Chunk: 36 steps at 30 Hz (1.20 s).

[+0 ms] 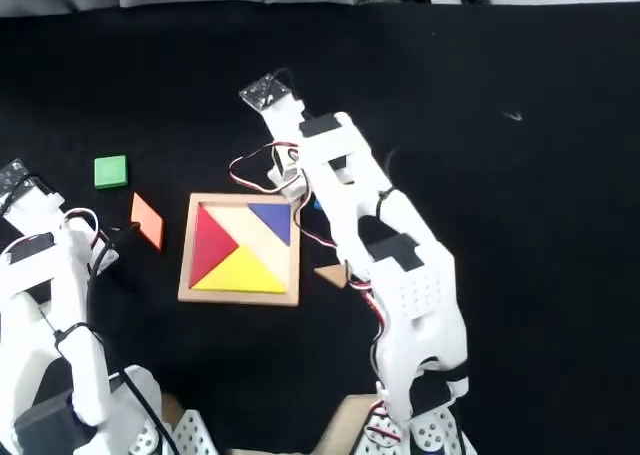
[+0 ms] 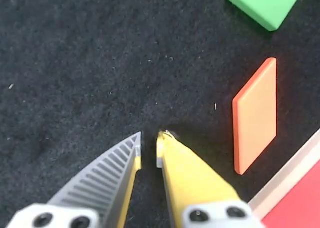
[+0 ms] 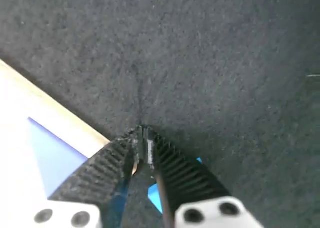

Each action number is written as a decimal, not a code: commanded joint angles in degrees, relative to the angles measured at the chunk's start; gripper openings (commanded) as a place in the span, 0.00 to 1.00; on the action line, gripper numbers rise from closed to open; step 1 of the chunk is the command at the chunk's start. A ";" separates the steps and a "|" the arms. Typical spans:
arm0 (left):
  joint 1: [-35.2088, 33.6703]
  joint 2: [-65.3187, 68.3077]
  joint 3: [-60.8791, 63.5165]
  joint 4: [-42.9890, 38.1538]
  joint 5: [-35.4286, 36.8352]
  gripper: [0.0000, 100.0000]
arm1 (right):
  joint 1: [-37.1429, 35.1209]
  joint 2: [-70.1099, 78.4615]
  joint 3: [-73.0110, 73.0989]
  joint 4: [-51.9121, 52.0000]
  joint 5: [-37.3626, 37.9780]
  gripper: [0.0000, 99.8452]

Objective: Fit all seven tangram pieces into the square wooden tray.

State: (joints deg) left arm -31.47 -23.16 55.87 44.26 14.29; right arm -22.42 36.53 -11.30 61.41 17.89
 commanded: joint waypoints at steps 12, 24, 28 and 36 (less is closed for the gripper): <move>1.19 -0.26 -21.14 14.86 -6.33 0.21 | -1.49 -33.45 10.07 4.04 -2.20 0.01; 5.49 21.63 -56.22 32.00 -19.87 0.22 | 2.29 -63.08 52.35 -12.75 1.32 0.01; 5.58 27.08 -61.76 42.55 -20.04 0.22 | 8.09 -67.56 56.48 -8.00 1.23 0.01; 5.14 18.46 -50.42 41.14 -22.77 0.22 | 6.51 -71.43 56.84 0.35 -1.14 0.02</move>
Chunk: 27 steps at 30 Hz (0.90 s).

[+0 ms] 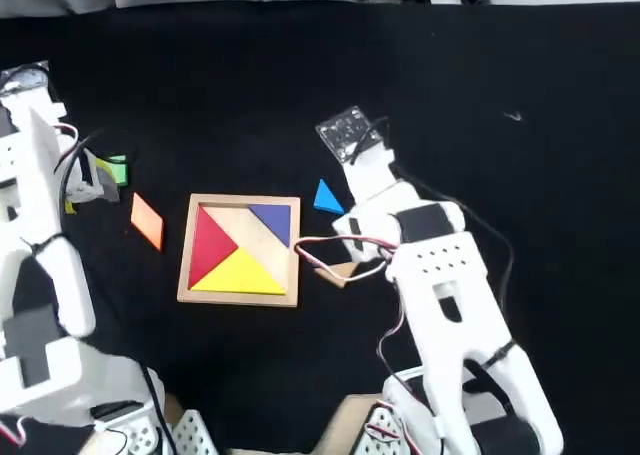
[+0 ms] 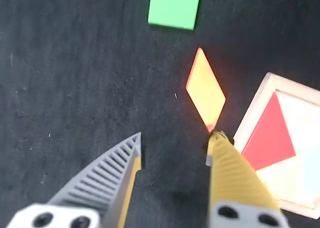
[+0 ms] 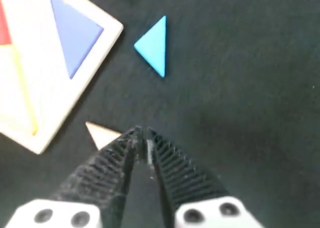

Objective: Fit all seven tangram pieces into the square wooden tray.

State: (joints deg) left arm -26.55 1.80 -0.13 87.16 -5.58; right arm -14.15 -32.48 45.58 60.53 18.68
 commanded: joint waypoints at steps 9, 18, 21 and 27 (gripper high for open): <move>2.86 -9.49 18.51 -15.74 5.36 0.30 | -2.64 -2.42 4.09 -5.45 -6.59 0.14; 4.62 1.58 18.15 -19.52 41.93 0.32 | -2.64 -2.42 13.23 -13.98 -6.33 0.14; 4.70 6.95 17.98 -22.77 44.40 0.32 | -2.64 -2.42 13.58 -14.33 -6.24 0.14; 5.14 13.54 15.08 -23.03 44.75 0.24 | -2.73 -2.42 13.85 -14.68 -6.24 0.14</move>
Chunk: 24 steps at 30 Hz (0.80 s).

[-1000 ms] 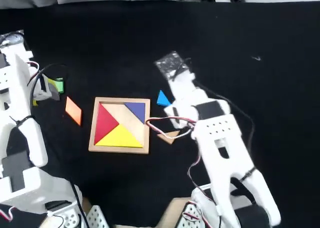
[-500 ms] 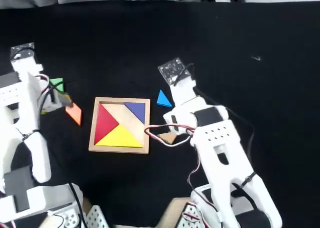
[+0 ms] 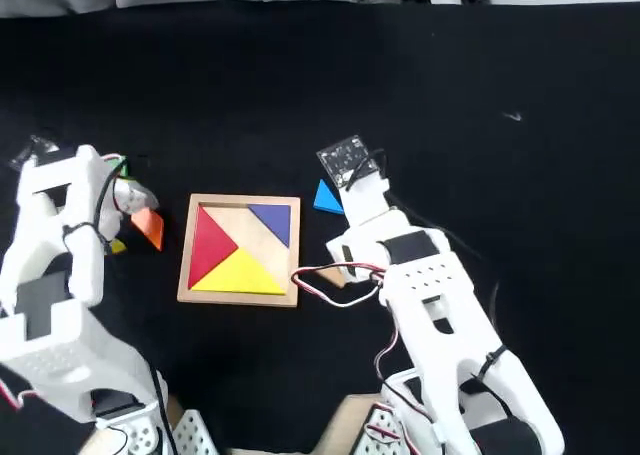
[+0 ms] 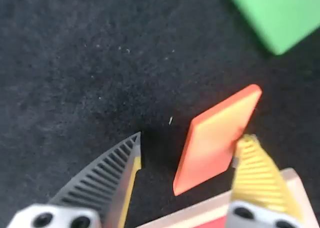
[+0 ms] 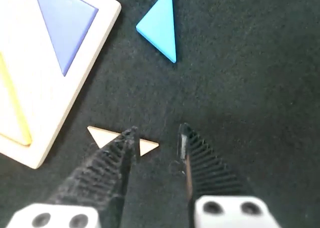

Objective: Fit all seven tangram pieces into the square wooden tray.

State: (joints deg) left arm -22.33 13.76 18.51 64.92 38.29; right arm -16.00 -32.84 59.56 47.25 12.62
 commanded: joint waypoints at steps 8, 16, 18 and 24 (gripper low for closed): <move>4.79 6.51 -8.75 -0.88 5.89 0.21 | -1.05 -2.07 0.57 -1.41 -0.18 0.14; 4.88 7.03 -9.80 4.22 5.19 0.20 | -1.05 -2.15 0.66 -1.41 -0.09 0.14; 5.93 5.27 -11.65 7.30 0.79 0.20 | -1.05 -2.15 0.66 -1.41 -0.09 0.14; 6.64 0.44 -12.26 8.62 -8.35 0.20 | -0.97 -2.15 0.66 -1.41 -0.09 0.14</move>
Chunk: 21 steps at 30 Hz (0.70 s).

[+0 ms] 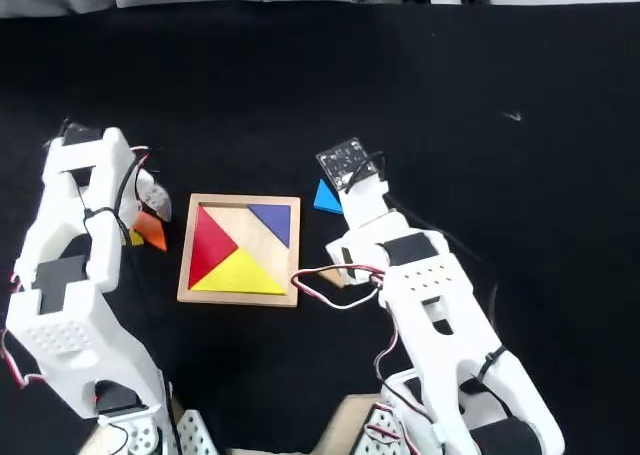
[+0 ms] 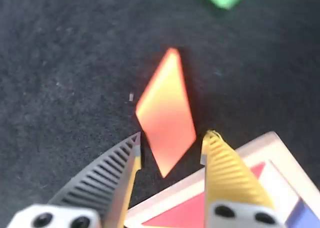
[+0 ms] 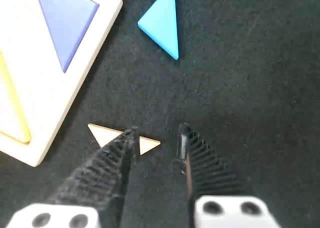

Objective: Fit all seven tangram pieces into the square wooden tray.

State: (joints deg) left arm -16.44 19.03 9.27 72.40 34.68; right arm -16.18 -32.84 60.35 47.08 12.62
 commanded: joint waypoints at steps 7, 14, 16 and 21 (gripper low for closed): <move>-1.63 -7.65 -2.95 4.66 -5.10 0.21 | -0.70 -2.15 -0.22 -1.23 -0.09 0.14; -4.00 -7.12 1.36 -0.53 4.48 0.29 | -0.79 -2.15 -0.13 -1.23 -0.09 0.14; -3.91 -7.12 4.18 -4.04 7.30 0.33 | -0.79 -2.15 -0.13 -1.23 -0.09 0.14; -3.56 -7.12 7.96 -9.93 8.09 0.32 | -0.79 -2.15 -0.13 -1.23 -0.09 0.14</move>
State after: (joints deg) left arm -20.04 14.46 16.22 65.80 41.71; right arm -16.18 -32.84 60.35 47.08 12.62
